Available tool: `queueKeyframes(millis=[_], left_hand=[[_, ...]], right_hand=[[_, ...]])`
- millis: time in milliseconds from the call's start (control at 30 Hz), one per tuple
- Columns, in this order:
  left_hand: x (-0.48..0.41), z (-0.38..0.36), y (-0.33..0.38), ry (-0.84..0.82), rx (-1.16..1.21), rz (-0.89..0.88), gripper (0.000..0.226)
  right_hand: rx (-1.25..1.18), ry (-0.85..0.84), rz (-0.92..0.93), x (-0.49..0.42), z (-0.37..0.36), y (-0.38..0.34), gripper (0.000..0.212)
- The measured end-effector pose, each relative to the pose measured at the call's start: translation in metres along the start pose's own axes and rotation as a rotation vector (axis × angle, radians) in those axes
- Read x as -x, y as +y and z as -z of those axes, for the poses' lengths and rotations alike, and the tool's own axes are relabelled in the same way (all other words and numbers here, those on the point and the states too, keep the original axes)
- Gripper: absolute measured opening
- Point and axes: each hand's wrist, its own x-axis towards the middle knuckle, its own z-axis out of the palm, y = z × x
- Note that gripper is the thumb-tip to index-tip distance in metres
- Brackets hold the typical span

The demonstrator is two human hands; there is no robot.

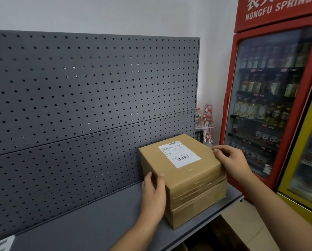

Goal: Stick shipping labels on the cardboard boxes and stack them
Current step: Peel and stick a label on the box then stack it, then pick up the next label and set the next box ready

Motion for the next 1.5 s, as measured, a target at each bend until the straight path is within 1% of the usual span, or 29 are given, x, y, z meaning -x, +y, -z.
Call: queueKeyframes(millis=[100, 167, 267, 333, 400, 567, 700, 900, 1100, 1233, 1400, 1500], left_hand=[[-0.008, 0.017, 0.003, 0.024, -0.118, -0.054, 0.046], [-0.012, 0.029, 0.006, 0.049, -0.242, -0.142, 0.035], [-0.015, 0.047, 0.01, 0.081, -0.473, -0.296, 0.027], [-0.013, 0.058, 0.016, 0.074, -0.638, -0.372, 0.027], [-0.011, 0.069, 0.021, 0.072, -0.741, -0.412, 0.028], [-0.004, 0.102, 0.032, 0.094, -0.934, -0.49, 0.04], [0.003, 0.131, 0.033, 0.133, -0.991, -0.501, 0.045], [0.017, 0.175, 0.025, 0.182, -1.014, -0.454, 0.049], [0.038, 0.222, 0.014, 0.25, -1.053, -0.414, 0.051], [0.054, 0.259, 0.007, 0.302, -1.056, -0.377, 0.054], [0.077, 0.311, -0.004, 0.367, -1.063, -0.327, 0.053], [0.09, 0.344, -0.009, 0.381, -1.071, -0.29, 0.052]], right_hand=[[0.375, -0.025, 0.12, -0.002, 0.003, -0.012, 0.019], [0.535, -0.018, 0.185, -0.002, 0.002, -0.021, 0.021], [0.615, -0.051, 0.247, 0.005, -0.004, -0.036, 0.025], [0.672, -0.081, 0.304, 0.011, -0.011, -0.047, 0.026], [0.705, -0.096, 0.368, 0.018, -0.018, -0.056, 0.026], [0.687, -0.169, 0.408, 0.039, -0.036, -0.081, 0.038], [0.6, -0.241, 0.443, 0.056, -0.055, -0.098, 0.04], [0.5, -0.27, 0.491, 0.078, -0.086, -0.123, 0.044], [0.439, -0.343, 0.554, 0.093, -0.128, -0.15, 0.045], [0.348, -0.386, 0.572, 0.105, -0.162, -0.167, 0.048], [0.368, -0.423, 0.644, 0.123, -0.203, -0.191, 0.048], [0.335, -0.48, 0.657, 0.135, -0.23, -0.207, 0.043]])
